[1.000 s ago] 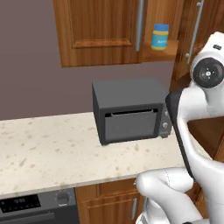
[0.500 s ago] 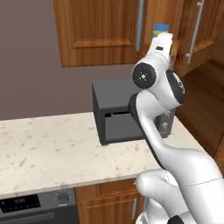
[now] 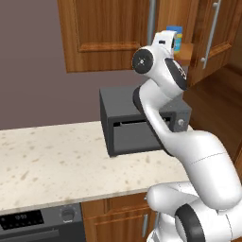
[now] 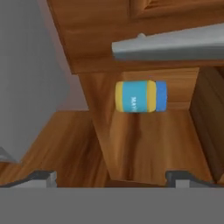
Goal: The dining table condiment station is running low on mayonnaise. Refill the condiment station by opening the cabinet and taking the mayonnaise from the cabinet and placing it on the dining table.
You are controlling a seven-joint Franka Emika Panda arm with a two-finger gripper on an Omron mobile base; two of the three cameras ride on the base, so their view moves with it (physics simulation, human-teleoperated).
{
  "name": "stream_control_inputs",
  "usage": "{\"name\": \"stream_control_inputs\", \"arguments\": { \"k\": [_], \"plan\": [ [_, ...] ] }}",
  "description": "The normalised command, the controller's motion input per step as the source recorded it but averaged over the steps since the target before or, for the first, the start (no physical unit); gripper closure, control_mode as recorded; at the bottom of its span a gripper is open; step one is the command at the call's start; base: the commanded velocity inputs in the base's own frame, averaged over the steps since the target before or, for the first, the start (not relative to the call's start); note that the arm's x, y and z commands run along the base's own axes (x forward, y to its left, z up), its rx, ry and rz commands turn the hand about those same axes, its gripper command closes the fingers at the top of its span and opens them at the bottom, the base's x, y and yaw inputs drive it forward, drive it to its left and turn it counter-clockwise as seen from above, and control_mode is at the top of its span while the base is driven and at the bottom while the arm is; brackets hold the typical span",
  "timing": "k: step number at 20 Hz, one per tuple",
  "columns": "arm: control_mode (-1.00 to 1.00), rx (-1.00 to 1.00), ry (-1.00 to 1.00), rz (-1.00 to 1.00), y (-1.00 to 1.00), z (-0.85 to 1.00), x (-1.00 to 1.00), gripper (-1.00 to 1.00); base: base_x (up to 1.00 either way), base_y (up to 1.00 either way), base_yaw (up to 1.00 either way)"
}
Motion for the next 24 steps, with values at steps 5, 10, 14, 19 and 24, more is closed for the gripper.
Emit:
{"name": "stream_control_inputs", "arguments": {
  "k": [5,10,14,19,24],
  "plan": [
    [-1.00,0.01,0.02,-0.12,-1.00,-0.04,0.05,-1.00,0.00,0.00,0.00],
    [-1.00,0.00,-0.10,-0.15,-0.79,-0.10,-0.79,-1.00,0.00,0.00,0.00],
    [-1.00,0.00,-0.09,-0.17,-0.67,0.00,-1.00,-1.00,0.00,0.00,0.00],
    [-1.00,0.06,0.00,-0.15,-0.98,0.01,-0.61,-1.00,0.00,0.00,0.00],
    [-1.00,0.10,0.00,-0.13,-1.00,0.00,-0.51,-1.00,0.00,0.00,0.00]
  ]
}}
